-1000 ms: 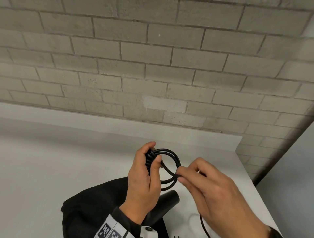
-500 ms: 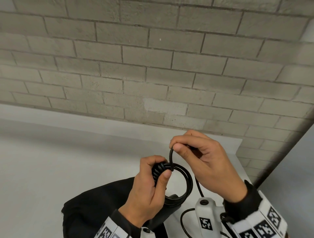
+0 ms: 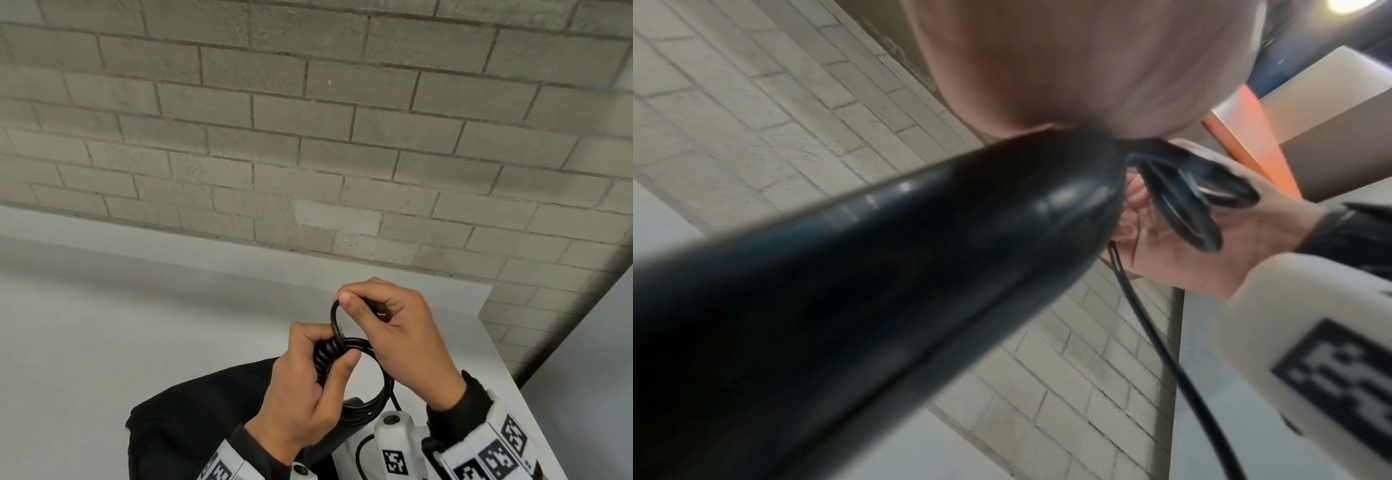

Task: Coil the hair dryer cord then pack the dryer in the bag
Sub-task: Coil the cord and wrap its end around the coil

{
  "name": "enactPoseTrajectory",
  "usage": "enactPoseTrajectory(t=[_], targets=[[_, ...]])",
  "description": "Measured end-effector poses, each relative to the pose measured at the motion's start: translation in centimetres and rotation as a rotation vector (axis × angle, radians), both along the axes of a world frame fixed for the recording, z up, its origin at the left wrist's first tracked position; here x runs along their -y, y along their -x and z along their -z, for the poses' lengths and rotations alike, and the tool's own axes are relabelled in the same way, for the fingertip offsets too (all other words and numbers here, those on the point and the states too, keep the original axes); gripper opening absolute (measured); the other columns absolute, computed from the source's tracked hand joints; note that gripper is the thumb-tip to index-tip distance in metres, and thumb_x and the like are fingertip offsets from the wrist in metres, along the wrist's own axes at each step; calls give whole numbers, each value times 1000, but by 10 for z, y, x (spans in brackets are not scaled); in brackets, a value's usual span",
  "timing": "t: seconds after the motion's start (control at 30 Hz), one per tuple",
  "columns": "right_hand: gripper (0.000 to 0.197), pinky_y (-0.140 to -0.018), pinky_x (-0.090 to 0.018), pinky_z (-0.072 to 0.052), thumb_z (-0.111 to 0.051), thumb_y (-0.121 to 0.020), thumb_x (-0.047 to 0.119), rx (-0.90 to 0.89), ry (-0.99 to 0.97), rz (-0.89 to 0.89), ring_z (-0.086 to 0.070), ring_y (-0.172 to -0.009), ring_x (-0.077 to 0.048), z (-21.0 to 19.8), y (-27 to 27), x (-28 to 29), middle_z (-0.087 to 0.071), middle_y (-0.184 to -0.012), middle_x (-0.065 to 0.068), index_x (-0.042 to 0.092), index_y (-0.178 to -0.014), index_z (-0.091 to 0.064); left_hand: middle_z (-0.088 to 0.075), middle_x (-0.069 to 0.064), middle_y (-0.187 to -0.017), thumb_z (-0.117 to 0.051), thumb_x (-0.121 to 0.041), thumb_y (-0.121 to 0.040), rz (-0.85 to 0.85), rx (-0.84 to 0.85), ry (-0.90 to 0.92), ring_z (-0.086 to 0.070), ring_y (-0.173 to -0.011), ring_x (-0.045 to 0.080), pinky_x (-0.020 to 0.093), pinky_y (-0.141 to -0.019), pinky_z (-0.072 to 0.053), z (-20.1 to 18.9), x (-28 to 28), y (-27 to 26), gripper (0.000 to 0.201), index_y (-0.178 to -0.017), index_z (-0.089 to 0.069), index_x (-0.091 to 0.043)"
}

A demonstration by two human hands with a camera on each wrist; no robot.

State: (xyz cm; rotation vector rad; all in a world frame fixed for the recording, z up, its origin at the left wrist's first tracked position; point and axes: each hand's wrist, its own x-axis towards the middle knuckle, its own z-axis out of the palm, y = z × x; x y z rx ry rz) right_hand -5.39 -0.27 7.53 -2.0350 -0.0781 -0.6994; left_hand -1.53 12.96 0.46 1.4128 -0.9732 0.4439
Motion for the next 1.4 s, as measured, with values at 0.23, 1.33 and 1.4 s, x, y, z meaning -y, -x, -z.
enactPoseTrajectory(t=[0.23, 1.33, 1.4], targets=[[14, -68, -20, -50, -67, -84, 21, -68, -327, -74, -61, -69, -11, 15, 9, 6, -69, -74, 1, 19, -94, -76, -59, -14, -75, -45, -56, -95, -34, 4, 19, -56, -49, 6, 10, -48, -43, -1, -1, 0, 18, -111, -38, -54], [34, -70, -23, -51, -77, -71, 53, -138, -398, -242, -66, -71, -15, 50, 33, 5, -70, -72, -4, 22, -85, -72, -61, -12, -93, -36, -52, -99, -3, -148, -23, -61, -80, 10, 15, -71, -45, -8, -2, -2, 30, -108, -56, -32], [34, -70, -24, -51, -76, -72, 52, -143, -391, -235, -65, -72, -15, 49, 33, 5, -70, -73, -4, 21, -85, -72, -61, -10, -88, -40, -56, -97, 30, -178, -18, -60, -73, 8, 14, -68, -45, -9, -3, -1, 31, -109, -55, -32]])
